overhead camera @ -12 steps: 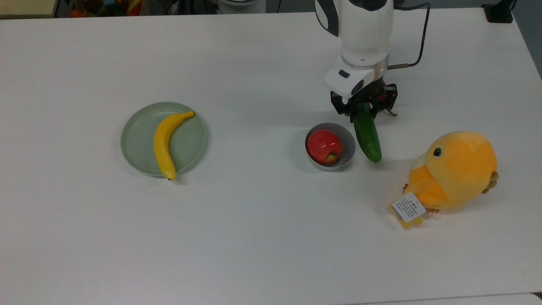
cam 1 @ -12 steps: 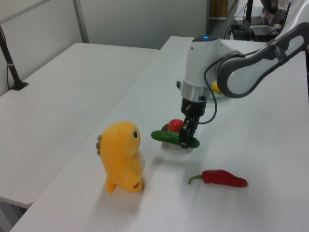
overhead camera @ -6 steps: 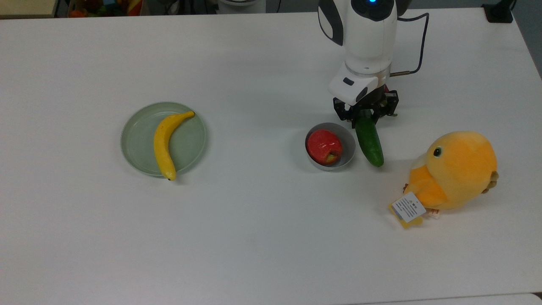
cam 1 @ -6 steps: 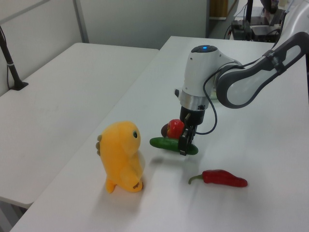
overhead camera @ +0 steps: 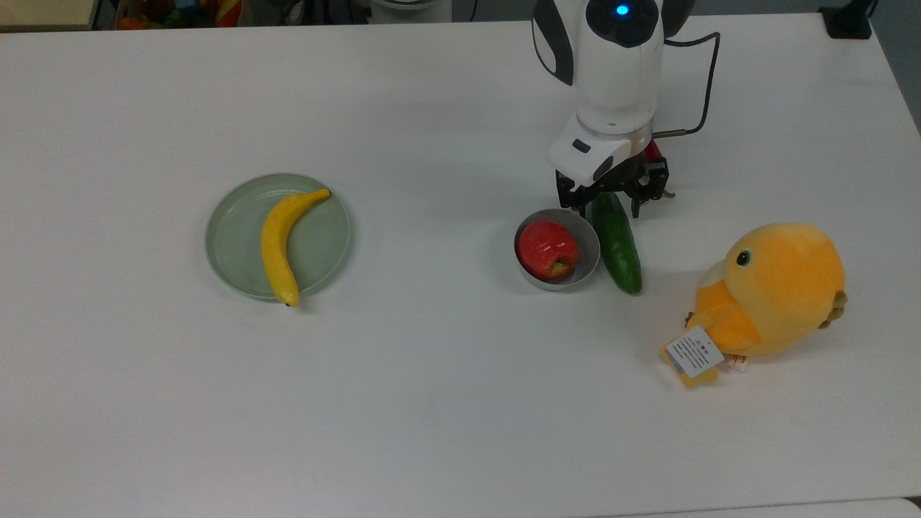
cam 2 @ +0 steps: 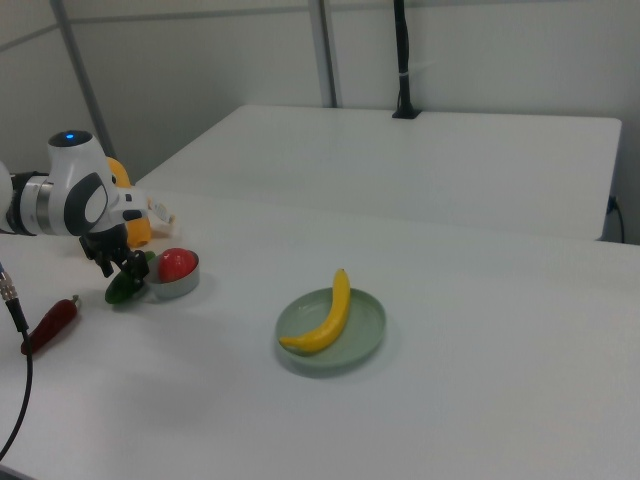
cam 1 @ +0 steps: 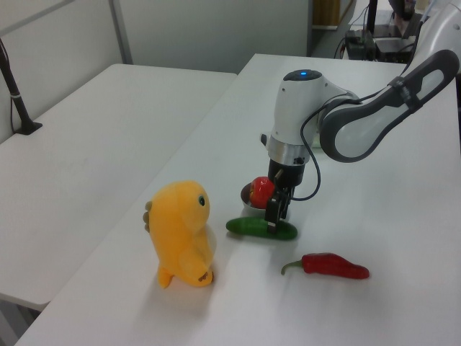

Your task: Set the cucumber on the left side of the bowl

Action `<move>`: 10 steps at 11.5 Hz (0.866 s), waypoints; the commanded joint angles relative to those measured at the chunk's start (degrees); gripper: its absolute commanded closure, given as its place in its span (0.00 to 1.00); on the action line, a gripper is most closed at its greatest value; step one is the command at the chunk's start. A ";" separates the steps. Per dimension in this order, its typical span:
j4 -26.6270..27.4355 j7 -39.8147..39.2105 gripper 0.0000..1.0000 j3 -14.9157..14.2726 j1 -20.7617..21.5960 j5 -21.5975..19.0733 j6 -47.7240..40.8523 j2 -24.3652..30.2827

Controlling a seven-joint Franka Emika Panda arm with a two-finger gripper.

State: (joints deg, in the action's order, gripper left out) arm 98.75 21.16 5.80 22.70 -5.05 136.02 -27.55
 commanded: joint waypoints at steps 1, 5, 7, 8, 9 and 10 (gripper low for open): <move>-0.04 0.55 0.00 -0.17 0.06 1.10 0.03 0.48; 0.04 1.08 0.00 -0.08 0.24 1.01 -3.90 3.28; 0.04 0.81 0.00 -0.08 0.68 1.01 -9.78 7.05; 0.04 0.73 0.00 -0.08 0.59 1.01 -12.60 9.16; 0.04 0.64 0.00 -0.17 0.16 1.10 -15.32 11.09; 0.04 0.46 0.00 -0.17 -0.11 1.18 -18.05 13.11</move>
State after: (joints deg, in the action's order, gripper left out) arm 97.38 21.16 5.95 22.81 -5.02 123.75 -19.96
